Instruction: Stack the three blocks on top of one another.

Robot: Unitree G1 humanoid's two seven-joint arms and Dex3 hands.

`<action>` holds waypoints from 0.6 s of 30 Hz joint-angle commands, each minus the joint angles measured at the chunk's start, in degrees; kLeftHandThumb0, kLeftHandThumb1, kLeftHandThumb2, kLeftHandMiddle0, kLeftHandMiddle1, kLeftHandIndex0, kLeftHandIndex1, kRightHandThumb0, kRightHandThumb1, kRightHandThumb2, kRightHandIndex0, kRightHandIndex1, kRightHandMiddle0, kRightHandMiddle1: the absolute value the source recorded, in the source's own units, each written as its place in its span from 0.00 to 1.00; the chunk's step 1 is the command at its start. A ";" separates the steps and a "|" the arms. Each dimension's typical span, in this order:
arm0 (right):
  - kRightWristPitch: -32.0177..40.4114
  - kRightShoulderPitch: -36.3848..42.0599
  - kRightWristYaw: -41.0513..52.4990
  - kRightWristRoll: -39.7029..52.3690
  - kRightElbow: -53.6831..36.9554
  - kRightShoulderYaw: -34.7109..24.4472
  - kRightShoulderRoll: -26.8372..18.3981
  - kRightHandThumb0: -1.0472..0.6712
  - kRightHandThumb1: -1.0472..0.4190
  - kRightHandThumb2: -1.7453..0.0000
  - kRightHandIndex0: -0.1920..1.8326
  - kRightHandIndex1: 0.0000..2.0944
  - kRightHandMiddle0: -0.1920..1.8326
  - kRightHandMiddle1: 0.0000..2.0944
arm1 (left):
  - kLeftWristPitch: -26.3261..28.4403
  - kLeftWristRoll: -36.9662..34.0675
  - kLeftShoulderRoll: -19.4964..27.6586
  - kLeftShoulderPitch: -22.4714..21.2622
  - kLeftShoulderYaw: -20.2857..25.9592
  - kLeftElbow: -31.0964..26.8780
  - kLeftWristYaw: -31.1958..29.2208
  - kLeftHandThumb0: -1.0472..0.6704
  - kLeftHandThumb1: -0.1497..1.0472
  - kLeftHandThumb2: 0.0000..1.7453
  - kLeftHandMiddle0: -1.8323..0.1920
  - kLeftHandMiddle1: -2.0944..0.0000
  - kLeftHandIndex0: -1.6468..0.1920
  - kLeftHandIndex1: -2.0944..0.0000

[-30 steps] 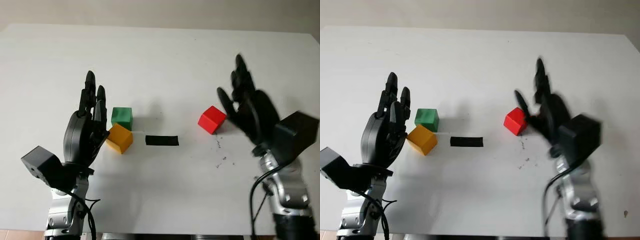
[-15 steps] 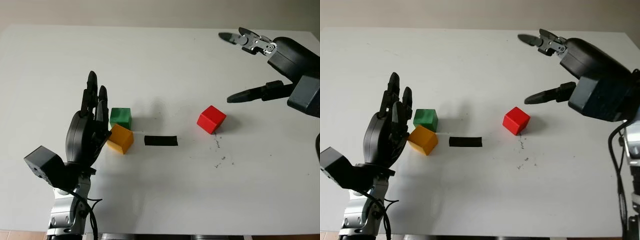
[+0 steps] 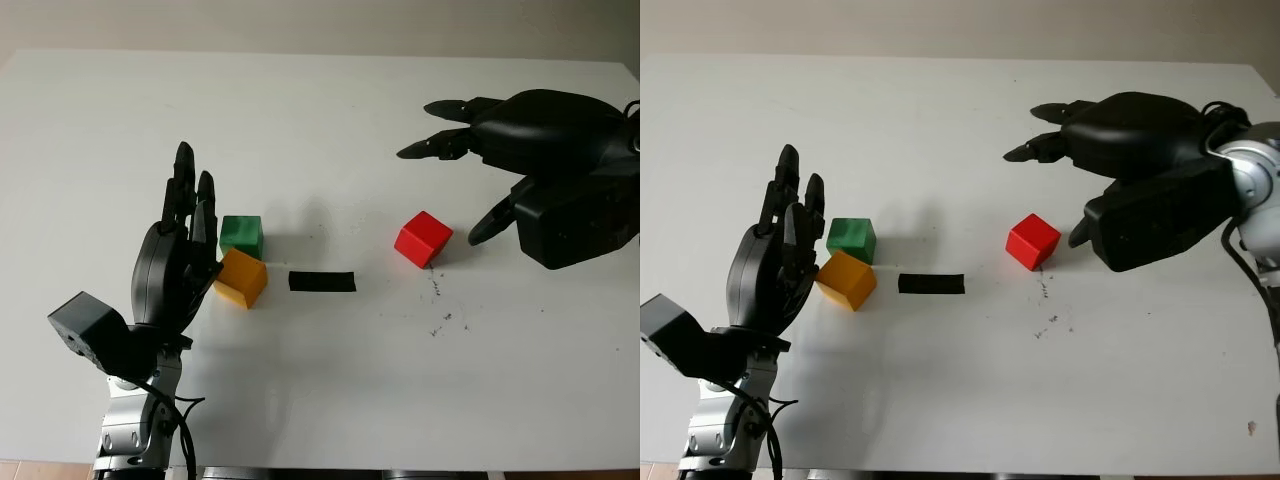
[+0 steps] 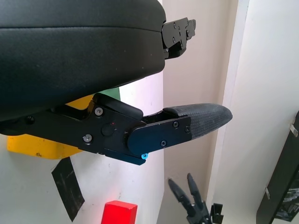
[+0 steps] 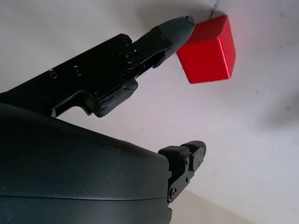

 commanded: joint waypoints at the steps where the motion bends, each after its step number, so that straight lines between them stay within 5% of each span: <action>1: -1.45 -0.48 -0.49 -0.84 0.34 0.62 -0.40 0.25 0.19 0.97 0.11 0.03 0.28 0.05 | -0.58 0.38 0.03 -0.03 0.11 -0.28 -0.05 0.18 1.00 0.36 1.00 1.00 1.00 1.00; 18: -11.86 0.25 -9.62 -4.79 10.82 3.69 1.64 0.27 0.15 0.96 0.10 0.03 0.28 0.03 | 0.02 0.29 0.07 0.08 0.28 -0.72 0.33 0.18 1.00 0.36 1.00 1.00 1.00 1.00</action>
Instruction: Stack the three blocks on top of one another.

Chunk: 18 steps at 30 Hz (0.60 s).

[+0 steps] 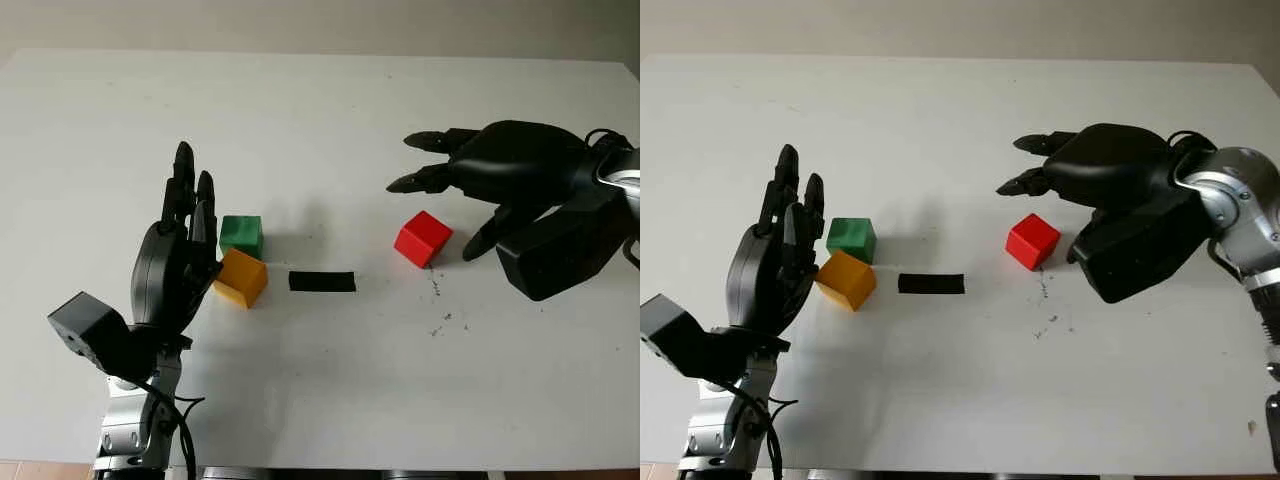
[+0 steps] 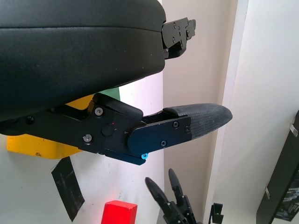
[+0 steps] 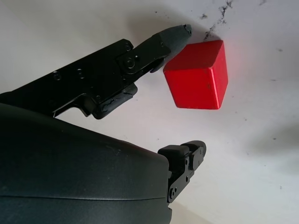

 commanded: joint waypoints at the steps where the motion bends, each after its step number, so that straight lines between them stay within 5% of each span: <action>1: -1.38 0.05 -1.15 0.01 1.30 0.11 0.05 0.27 0.15 0.96 0.11 0.03 0.28 0.04 | 0.15 0.31 0.03 0.10 0.19 -0.79 0.29 0.18 1.00 0.35 1.00 1.00 1.00 1.00; 18: -5.62 1.10 -6.38 -0.81 7.14 0.86 0.91 0.30 0.13 0.97 0.15 0.04 0.40 0.09 | 0.54 0.29 0.43 0.93 0.20 -1.66 0.14 0.19 1.00 0.36 1.00 1.00 1.00 1.00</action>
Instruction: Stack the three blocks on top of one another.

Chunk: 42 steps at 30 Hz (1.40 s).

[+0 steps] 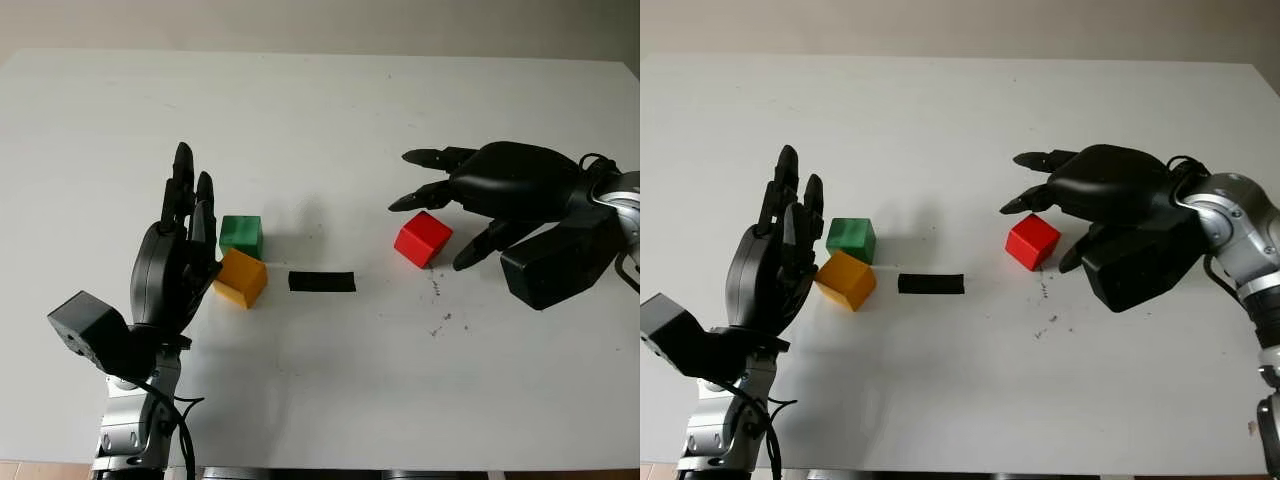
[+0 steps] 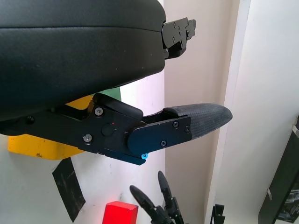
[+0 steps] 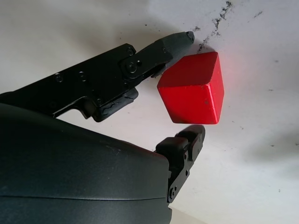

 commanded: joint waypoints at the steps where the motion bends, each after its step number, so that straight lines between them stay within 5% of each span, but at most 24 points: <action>1: -0.85 0.23 -1.05 -0.25 0.70 0.17 0.08 0.29 0.13 0.97 0.15 0.04 0.41 0.09 | -0.05 0.28 0.23 0.85 0.19 -1.38 -0.05 0.19 1.00 0.36 1.00 1.00 1.00 1.00; 8: -1.74 0.07 -2.10 -1.02 2.17 0.97 0.34 0.30 0.11 0.97 0.15 0.03 0.45 0.12 | 0.24 0.30 0.20 0.93 0.16 -1.63 0.13 0.19 1.00 0.36 1.00 1.00 1.00 1.00; 12: -1.07 0.49 -2.09 -0.65 2.06 0.70 0.58 0.31 0.10 0.97 0.16 0.03 0.34 0.45 | -0.07 0.14 0.18 0.85 0.23 -1.42 -0.11 0.19 1.00 0.36 1.00 1.00 1.00 1.00; 17: -1.42 0.74 -3.24 -0.29 2.44 0.28 0.96 0.35 0.09 0.97 0.18 0.03 0.33 0.60 | 0.03 0.27 0.26 0.89 0.20 -1.37 -0.15 0.18 1.00 0.36 1.00 1.00 1.00 1.00; 33: -4.73 -1.42 -7.09 -1.33 2.72 0.17 1.09 0.36 0.07 0.97 0.22 0.04 0.31 0.62 | -0.51 0.36 0.10 0.81 0.22 -1.06 -0.25 0.18 1.00 0.35 1.00 1.00 1.00 1.00; 42: -4.44 -5.89 -2.44 1.94 -1.26 0.83 4.84 0.35 0.07 0.97 0.22 0.03 0.32 0.61 | -0.50 0.16 0.02 0.65 0.24 -0.86 -0.54 0.18 1.00 0.35 1.00 1.00 1.00 1.00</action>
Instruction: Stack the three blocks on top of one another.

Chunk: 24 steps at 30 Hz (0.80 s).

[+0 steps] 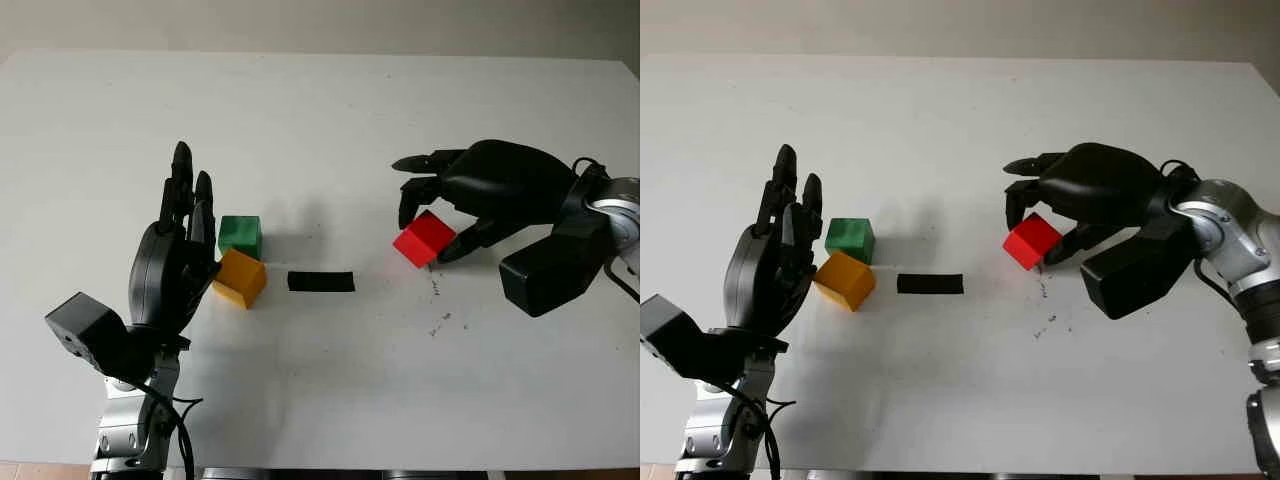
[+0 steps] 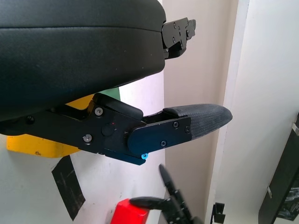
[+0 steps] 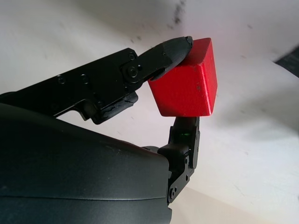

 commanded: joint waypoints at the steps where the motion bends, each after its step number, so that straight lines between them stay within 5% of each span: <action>1: -0.47 -2.31 1.19 1.26 -1.57 0.78 1.52 0.36 0.07 0.97 0.22 0.03 0.32 0.60 | -0.66 0.09 -0.01 0.29 0.12 -0.19 -0.30 0.19 1.00 0.35 1.00 1.00 1.00 1.00; 24: 0.22 -7.11 12.64 7.41 3.20 6.60 14.23 0.34 0.10 0.97 0.21 0.02 0.31 0.67 | -0.96 0.36 -0.49 -0.26 -0.04 0.17 -0.25 0.18 1.00 0.35 1.00 1.00 1.00 1.00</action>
